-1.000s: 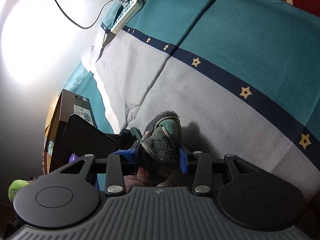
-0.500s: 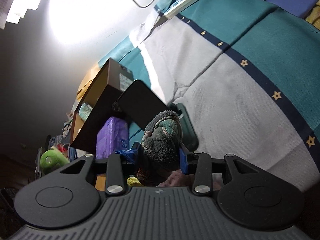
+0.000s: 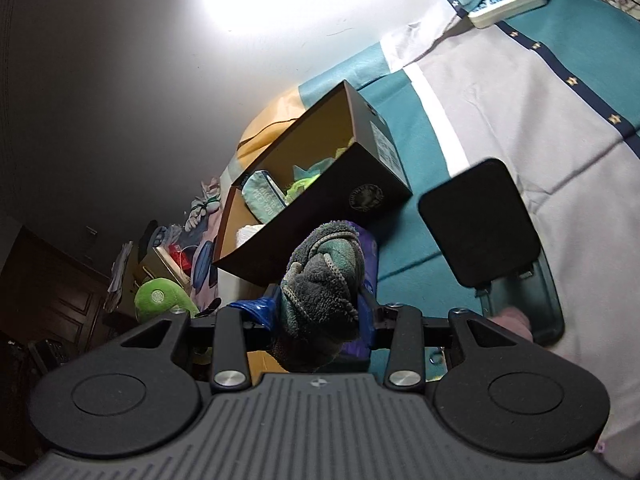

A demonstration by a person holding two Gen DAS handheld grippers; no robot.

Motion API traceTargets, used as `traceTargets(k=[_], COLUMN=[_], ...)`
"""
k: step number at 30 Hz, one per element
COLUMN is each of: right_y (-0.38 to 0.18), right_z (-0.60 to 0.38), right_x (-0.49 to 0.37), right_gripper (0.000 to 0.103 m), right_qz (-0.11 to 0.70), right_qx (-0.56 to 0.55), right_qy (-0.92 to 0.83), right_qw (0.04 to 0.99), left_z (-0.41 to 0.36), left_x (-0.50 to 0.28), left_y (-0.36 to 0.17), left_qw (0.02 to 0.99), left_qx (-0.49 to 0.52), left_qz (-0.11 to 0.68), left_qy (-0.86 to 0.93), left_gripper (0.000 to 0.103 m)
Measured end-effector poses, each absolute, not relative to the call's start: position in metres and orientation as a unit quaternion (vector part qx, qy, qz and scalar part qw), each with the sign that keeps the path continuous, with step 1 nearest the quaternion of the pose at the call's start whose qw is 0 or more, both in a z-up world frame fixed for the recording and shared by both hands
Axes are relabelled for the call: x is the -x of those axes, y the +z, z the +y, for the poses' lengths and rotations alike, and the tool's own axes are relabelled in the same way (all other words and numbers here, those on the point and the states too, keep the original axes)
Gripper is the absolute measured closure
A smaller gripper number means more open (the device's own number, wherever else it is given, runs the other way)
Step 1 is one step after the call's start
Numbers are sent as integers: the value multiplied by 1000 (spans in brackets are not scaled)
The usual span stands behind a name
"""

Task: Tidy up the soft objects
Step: 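Carry the green plush and grey sock over the box, then open the left gripper to drop the green plush into the box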

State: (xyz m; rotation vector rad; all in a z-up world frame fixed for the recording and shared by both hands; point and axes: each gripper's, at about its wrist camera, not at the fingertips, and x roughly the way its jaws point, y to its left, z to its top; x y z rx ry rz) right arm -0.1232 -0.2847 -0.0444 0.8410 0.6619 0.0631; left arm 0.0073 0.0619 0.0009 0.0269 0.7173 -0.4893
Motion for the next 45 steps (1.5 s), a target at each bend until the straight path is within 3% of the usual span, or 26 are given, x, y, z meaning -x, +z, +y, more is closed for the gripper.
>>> traceTargets(k=[14, 27, 35, 45], right_y=[1, -21, -45, -18], right_z=[-284, -263, -260, -252], right_x=[4, -99, -124, -112], right_gripper=[81, 79, 77, 77], right_qz=[275, 287, 312, 288], right_qx=[-306, -245, -212, -232], right_qy=[10, -48, -82, -34], right_qw=[911, 925, 922, 928], left_z=[34, -26, -36, -38], left_x=[-116, -184, -198, -187], left_y=[40, -10, -21, -8], left_qw=[930, 918, 917, 920], left_qx=[-17, -36, -51, -67], left_qz=[290, 341, 356, 352], left_qy=[-224, -199, -171, -157], left_gripper=[37, 30, 23, 22])
